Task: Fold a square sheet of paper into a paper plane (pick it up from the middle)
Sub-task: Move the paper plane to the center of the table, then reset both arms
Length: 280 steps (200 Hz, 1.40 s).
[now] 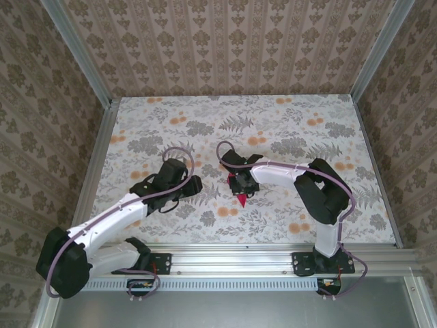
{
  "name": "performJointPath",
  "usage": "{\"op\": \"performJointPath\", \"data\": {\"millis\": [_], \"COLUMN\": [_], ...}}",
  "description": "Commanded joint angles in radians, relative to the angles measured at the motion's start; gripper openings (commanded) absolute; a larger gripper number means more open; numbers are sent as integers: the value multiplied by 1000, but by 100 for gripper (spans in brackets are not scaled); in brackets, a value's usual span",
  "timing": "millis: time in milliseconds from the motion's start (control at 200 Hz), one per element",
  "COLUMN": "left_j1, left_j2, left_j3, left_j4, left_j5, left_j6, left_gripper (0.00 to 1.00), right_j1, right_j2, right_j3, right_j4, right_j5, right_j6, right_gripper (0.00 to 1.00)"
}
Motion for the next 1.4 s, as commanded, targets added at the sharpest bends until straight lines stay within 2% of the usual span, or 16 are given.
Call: {"op": "performJointPath", "data": {"millis": [0, 60, 155, 315, 455, 485, 535, 570, 650, 745, 810, 900, 965, 1045, 1225, 1395], "left_j1": [10, 11, 11, 12, 20, 22, 31, 46, 94, 184, 297, 438, 498, 563, 622, 624], "left_j2": [-27, -40, -79, -171, -233, -244, -259, -265, -266, -254, -230, -188, -173, -171, -157, 40], "left_j3": [-5, -7, -26, -60, -63, -65, -71, -78, -75, -75, -80, -80, -98, -110, -180, -220], "left_j4": [-42, -42, -24, -15, -62, -71, -82, -88, -101, -94, -80, -61, -4, 41, 255, 512], "left_j5": [-30, -39, -48, -103, -191, -219, -283, -322, -382, -444, -452, -410, -405, -399, -448, -430], "left_j6": [37, 45, 66, 106, 181, 203, 237, 261, 311, 350, 353, 366, 413, 444, 537, 610], "left_gripper": [49, 50, 52, 58, 68, 71, 79, 85, 99, 100, 100, 100, 100, 100, 100, 100], "right_j1": [7, 7, 12, 18, 18, 15, 5, -16, -90, -200, -301, -428, -495, -524, -570, -625], "right_j2": [-45, -91, -178, -378, -613, -664, -747, -798, -886, -935, -933, -893, -831, -739, -576, -477], "right_j3": [36, 48, 60, 50, -22, -60, -128, -178, -285, -426, -512, -608, -649, -666, -679, -710], "right_j4": [-85, -111, -150, -173, -142, -116, -68, -35, 47, 187, 293, 408, 486, 572, 828, 1157], "right_j5": [16, 39, 91, 196, 406, 455, 530, 560, 597, 624, 629, 529, 449, 463, 405, 264], "right_j6": [-12, -15, -24, -53, -85, -107, -149, -181, -275, -370, -399, -415, -442, -462, -556, -631], "right_gripper": [33, 43, 52, 57, 63, 68, 90, 99, 100, 100, 100, 100, 100, 100, 100, 100]}}
